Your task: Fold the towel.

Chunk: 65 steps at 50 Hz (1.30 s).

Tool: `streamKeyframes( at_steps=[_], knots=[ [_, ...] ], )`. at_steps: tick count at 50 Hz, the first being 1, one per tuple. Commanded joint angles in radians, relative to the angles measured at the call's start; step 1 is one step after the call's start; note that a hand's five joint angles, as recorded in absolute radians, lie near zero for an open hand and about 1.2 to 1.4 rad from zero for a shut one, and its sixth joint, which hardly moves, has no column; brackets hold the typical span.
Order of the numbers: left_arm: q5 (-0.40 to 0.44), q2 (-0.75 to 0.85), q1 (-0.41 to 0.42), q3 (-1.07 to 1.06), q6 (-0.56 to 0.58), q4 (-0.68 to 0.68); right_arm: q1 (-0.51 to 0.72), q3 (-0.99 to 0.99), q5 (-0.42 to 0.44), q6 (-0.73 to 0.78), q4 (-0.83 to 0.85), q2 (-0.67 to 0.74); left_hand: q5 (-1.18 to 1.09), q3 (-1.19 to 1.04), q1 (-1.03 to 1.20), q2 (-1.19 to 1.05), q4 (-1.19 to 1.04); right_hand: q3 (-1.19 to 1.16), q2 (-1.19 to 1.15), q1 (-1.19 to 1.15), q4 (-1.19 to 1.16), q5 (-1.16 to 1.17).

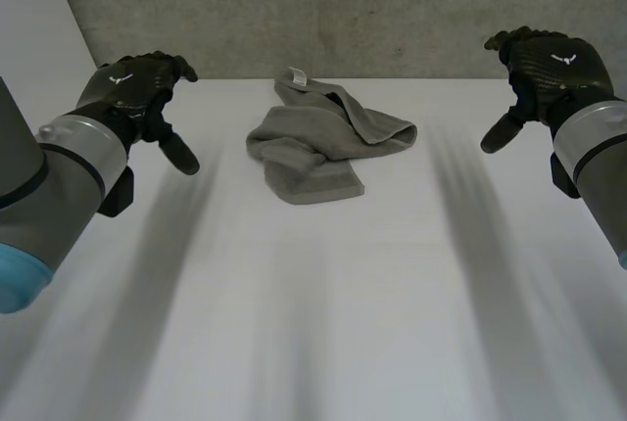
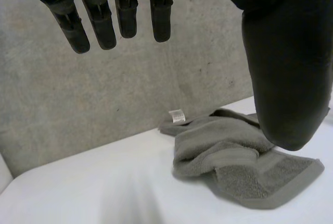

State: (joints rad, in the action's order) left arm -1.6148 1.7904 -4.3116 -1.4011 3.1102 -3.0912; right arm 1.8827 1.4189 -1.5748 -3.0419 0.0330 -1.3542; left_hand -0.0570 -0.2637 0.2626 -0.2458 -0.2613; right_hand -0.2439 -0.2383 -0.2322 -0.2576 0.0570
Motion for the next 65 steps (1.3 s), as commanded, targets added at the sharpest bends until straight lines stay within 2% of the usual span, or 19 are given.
streamKeyframes(
  at_steps=[1, 5, 7, 8, 9, 10, 12, 13, 15, 21, 23, 37, 39, 41, 54, 62, 64, 65],
  knots=[
    [0.015, 0.104, 0.035, 0.019, 0.015, -0.170, 0.004, 0.040, 0.009, 0.005, 0.001, 0.017, 0.042, 0.074, -0.073, 0.056, 0.071, 0.069, 0.064, 0.058, 0.083, -0.057],
    [0.069, 0.196, 0.041, 0.068, 0.028, -0.277, 0.000, 0.049, 0.033, 0.038, 0.002, 0.044, 0.036, 0.068, -0.067, 0.050, 0.065, 0.069, 0.064, 0.058, 0.083, -0.057],
    [0.165, 0.315, 0.043, 0.141, 0.057, -0.363, 0.000, 0.051, 0.042, 0.052, 0.002, 0.055, 0.024, 0.056, -0.055, 0.038, 0.054, 0.069, 0.064, 0.058, 0.083, -0.057],
    [0.165, 0.316, 0.043, 0.142, 0.058, -0.363, 0.000, 0.051, 0.050, 0.061, 0.002, 0.063, 0.024, 0.056, -0.055, 0.038, 0.054, 0.069, 0.064, 0.058, 0.083, -0.057],
    [0.217, 0.374, 0.043, 0.192, 0.085, -0.388, 0.000, 0.051, 0.050, 0.061, 0.002, 0.063, 0.024, 0.056, -0.055, 0.038, 0.054, 0.069, 0.064, 0.058, 0.083, -0.057],
    [0.217, 0.374, 0.043, 0.192, 0.085, -0.388, 0.000, 0.052, 0.055, 0.066, 0.002, 0.069, 0.024, 0.056, -0.055, 0.038, 0.054, 0.069, 0.064, 0.058, 0.083, -0.057],
    [0.298, 0.496, 0.043, 0.304, 0.155, -0.396, 0.000, 0.055, 0.058, 0.066, 0.002, 0.073, 0.021, 0.053, -0.052, 0.035, 0.051, 0.069, 0.064, 0.058, 0.083, -0.057],
    [0.299, 0.497, 0.043, 0.304, 0.156, -0.396, 0.000, 0.057, 0.058, 0.067, 0.002, 0.078, 0.021, 0.053, -0.052, 0.035, 0.051, 0.069, 0.064, 0.058, 0.083, -0.057],
    [0.354, 0.598, 0.043, 0.397, 0.223, -0.374, 0.003, 0.060, 0.059, 0.069, 0.001, 0.087, 0.021, 0.053, -0.052, 0.035, 0.051, 0.069, 0.064, 0.058, 0.083, -0.057],
    [0.414, 0.718, 0.043, 0.501, 0.306, -0.346, 0.006, 0.061, 0.061, 0.071, 0.002, 0.107, -0.005, 0.027, -0.026, 0.009, 0.024, 0.069, 0.064, 0.058, 0.083, -0.057],
    [0.453, 0.788, 0.043, 0.562, 0.332, -0.328, 0.006, 0.061, 0.061, 0.071, 0.002, 0.112, -0.107, -0.075, 0.076, -0.093, -0.078, 0.069, 0.064, 0.058, 0.083, -0.057],
    [0.469, 0.920, 0.029, 0.686, 0.343, -0.293, -0.004, 0.058, 0.061, 0.072, 0.004, 0.132, -0.176, -0.144, 0.145, -0.161, -0.146, 0.069, 0.064, 0.058, 0.083, -0.057],
    [0.463, 0.929, 0.027, 0.700, 0.343, -0.294, -0.002, 0.058, 0.061, 0.072, 0.004, 0.136, -0.383, -0.351, 0.352, -0.369, -0.353, 0.069, 0.064, 0.058, 0.083, -0.057],
    [0.461, 0.932, 0.026, 0.706, 0.343, -0.294, -0.002, 0.058, 0.061, 0.074, 0.004, 0.144, -0.422, -0.390, 0.391, -0.408, -0.392, 0.069, 0.064, 0.058, 0.083, -0.057],
    [0.458, 0.963, 0.018, 0.755, 0.349, -0.296, -0.005, 0.060, 0.061, 0.074, 0.004, 0.144, -0.413, -0.381, 0.382, -0.399, -0.384, 0.069, 0.064, 0.058, 0.083, -0.057],
    [0.460, 0.989, 0.013, 0.774, 0.479, -0.293, -0.005, 0.060, 0.062, 0.074, 0.004, 0.147, -0.428, -0.396, 0.397, -0.414, -0.398, 0.069, 0.064, 0.058, 0.083, -0.057],
    [0.460, 0.991, 0.013, 0.777, 0.505, -0.291, -0.005, 0.061, 0.062, 0.074, 0.004, 0.149, -0.455, -0.422, 0.424, -0.440, -0.425, 0.069, 0.064, 0.058, 0.083, -0.057],
    [0.460, 0.994, 0.013, 0.777, 0.524, -0.293, -0.005, 0.060, 0.061, 0.074, 0.004, 0.150, -0.542, -0.510, 0.511, -0.528, -0.512, 0.069, 0.064, 0.058, 0.083, -0.057]
  ],
)
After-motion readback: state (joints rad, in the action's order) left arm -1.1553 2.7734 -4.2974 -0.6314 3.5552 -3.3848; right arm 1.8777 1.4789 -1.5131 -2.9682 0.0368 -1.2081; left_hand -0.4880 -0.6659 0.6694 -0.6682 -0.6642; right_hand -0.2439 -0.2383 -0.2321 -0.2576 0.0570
